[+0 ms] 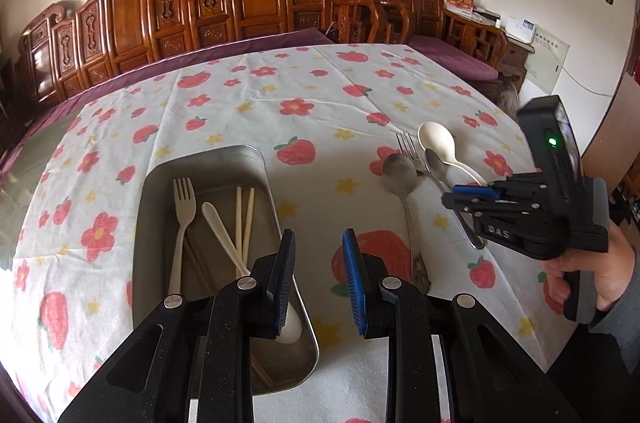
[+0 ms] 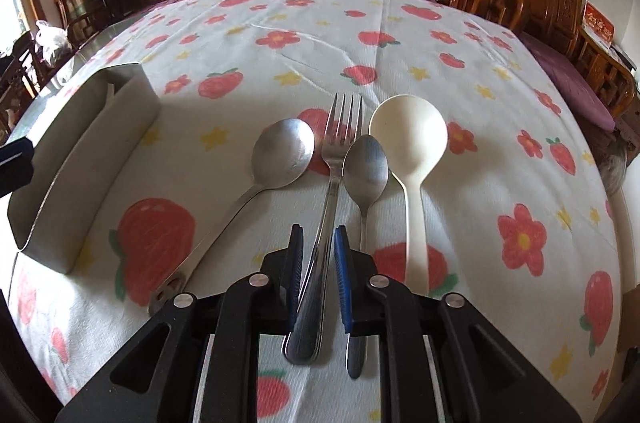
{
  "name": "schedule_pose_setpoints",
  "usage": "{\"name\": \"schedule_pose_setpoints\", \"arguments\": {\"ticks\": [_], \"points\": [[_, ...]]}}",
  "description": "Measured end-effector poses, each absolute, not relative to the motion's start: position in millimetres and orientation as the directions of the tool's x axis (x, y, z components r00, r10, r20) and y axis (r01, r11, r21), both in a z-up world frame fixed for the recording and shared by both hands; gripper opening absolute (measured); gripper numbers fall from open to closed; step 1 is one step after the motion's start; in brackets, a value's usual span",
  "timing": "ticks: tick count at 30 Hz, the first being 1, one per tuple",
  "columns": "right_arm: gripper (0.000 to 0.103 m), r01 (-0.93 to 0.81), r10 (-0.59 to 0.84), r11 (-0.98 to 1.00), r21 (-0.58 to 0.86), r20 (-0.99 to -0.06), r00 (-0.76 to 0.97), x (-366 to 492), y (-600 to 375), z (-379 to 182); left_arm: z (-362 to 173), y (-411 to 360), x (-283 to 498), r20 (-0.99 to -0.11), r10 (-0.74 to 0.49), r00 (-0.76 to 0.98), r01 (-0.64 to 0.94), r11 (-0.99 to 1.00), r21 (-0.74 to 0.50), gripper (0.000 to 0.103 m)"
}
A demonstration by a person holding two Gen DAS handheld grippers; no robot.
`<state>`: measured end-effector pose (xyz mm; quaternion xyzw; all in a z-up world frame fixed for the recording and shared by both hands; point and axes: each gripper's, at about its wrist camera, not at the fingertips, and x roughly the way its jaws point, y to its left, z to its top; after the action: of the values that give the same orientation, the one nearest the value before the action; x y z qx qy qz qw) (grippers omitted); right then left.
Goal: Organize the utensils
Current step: 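Grasp the steel fork by its handle with the right tool and lift it, then grasp a steel spoon with the left tool while the right tool holds the steel fork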
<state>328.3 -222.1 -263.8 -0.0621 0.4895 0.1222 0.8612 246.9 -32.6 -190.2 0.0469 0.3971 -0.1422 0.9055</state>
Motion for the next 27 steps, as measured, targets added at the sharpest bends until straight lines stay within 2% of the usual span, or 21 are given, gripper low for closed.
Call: {"name": "schedule_pose_setpoints", "arguments": {"ticks": [2, 11, 12, 13, 23, 26, 27], "points": [[0.018, -0.278, 0.122, 0.960, -0.025, -0.858, 0.500, 333.3, -216.8, -266.4, -192.5, -35.4, 247.3, -0.738, -0.219, 0.639, 0.300, 0.954, -0.024, 0.023], [0.018, -0.265, 0.131, 0.964, -0.002, -0.866, 0.483, 353.8, -219.1, -267.1, -196.3, -37.3, 246.5, -0.744, -0.210, 0.635, 0.301, 0.953, -0.013, 0.023], [0.017, -0.267, 0.133, 0.964, -0.001, -0.866, 0.482, 353.3, -219.8, -267.2, -196.5, -38.0, 246.4, -0.743, -0.209, 0.635, 0.303, 0.953, -0.009, 0.023], [0.012, -0.271, 0.135, 0.963, 0.000, -0.867, 0.480, 352.5, -220.3, -267.0, -196.6, -38.7, 246.3, -0.743, -0.208, 0.636, 0.304, 0.953, -0.007, 0.023], [0.008, -0.288, 0.225, 0.954, 0.086, -0.840, 0.495, 339.4, -232.2, -254.9, -199.9, -64.6, 251.3, -0.758, -0.203, 0.619, 0.335, 0.942, 0.022, 0.023], [0.008, -0.286, 0.232, 0.954, 0.087, -0.818, 0.527, 335.2, -237.8, -243.7, -198.4, -76.8, 254.7, -0.755, -0.205, 0.623, 0.347, 0.937, 0.031, 0.038], [0.008, -0.285, 0.223, 0.956, 0.074, -0.812, 0.539, 333.9, -239.4, -240.6, -198.6, -80.2, 256.3, -0.755, -0.210, 0.621, 0.352, 0.936, 0.029, 0.039]]}}
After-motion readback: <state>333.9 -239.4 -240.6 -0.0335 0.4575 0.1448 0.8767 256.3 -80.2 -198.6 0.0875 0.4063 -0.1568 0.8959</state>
